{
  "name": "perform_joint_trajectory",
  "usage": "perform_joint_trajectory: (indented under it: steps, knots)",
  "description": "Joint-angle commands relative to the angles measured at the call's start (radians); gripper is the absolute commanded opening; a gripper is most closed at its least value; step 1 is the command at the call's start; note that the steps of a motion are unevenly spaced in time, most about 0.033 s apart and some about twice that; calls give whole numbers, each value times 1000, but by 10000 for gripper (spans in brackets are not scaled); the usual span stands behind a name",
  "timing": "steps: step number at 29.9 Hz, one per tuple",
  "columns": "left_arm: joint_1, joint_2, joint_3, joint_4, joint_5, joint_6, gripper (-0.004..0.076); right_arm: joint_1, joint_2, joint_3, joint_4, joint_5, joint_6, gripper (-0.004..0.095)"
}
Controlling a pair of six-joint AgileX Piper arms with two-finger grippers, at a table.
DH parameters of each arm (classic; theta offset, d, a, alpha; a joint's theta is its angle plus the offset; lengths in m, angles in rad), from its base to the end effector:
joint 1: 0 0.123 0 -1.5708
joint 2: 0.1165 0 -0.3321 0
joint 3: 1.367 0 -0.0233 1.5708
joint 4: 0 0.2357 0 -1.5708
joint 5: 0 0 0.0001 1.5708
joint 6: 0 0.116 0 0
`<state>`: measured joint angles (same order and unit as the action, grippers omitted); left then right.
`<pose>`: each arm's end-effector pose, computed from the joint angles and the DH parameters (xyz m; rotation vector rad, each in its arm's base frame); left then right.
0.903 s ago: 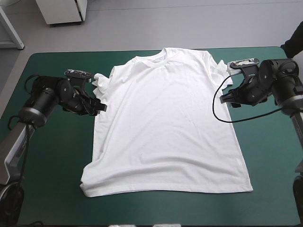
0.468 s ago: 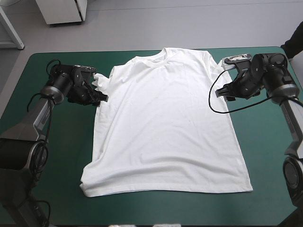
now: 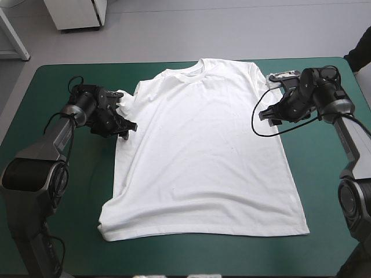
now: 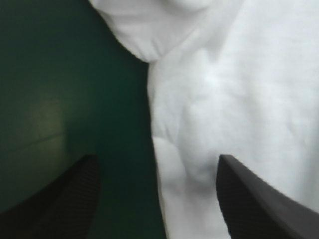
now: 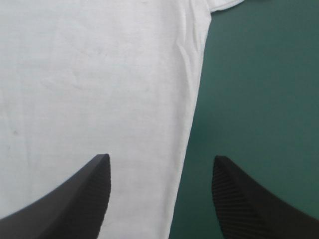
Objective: Fold the cloth
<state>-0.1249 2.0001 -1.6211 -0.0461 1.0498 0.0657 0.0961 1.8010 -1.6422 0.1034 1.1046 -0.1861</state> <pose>0.4272 -0.0583 0.2485 0.2506 2.9020 -0.0720 0.3913 0.0485 0.3352 -0.3474 2.7188 0.1146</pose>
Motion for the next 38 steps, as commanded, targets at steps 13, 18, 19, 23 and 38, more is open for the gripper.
perform_joint_trajectory:
  steps: [13,18,19,23,38]
  knots:
    - [-34,29,-32,-71,-1,49,71,-9,64,-127,-12,-34,-33,554]
    - [-53,37,-32,-75,3,58,-9,-11,107,-138,-33,-44,-43,554]
    - [-54,37,-32,-75,5,58,-9,-11,119,-142,-34,-44,-43,554]
    - [-60,35,-32,-75,4,58,-9,-11,158,-153,-34,-42,-43,554]
    - [-60,33,-32,-75,-3,64,-9,-11,273,-155,2,-24,-27,455]
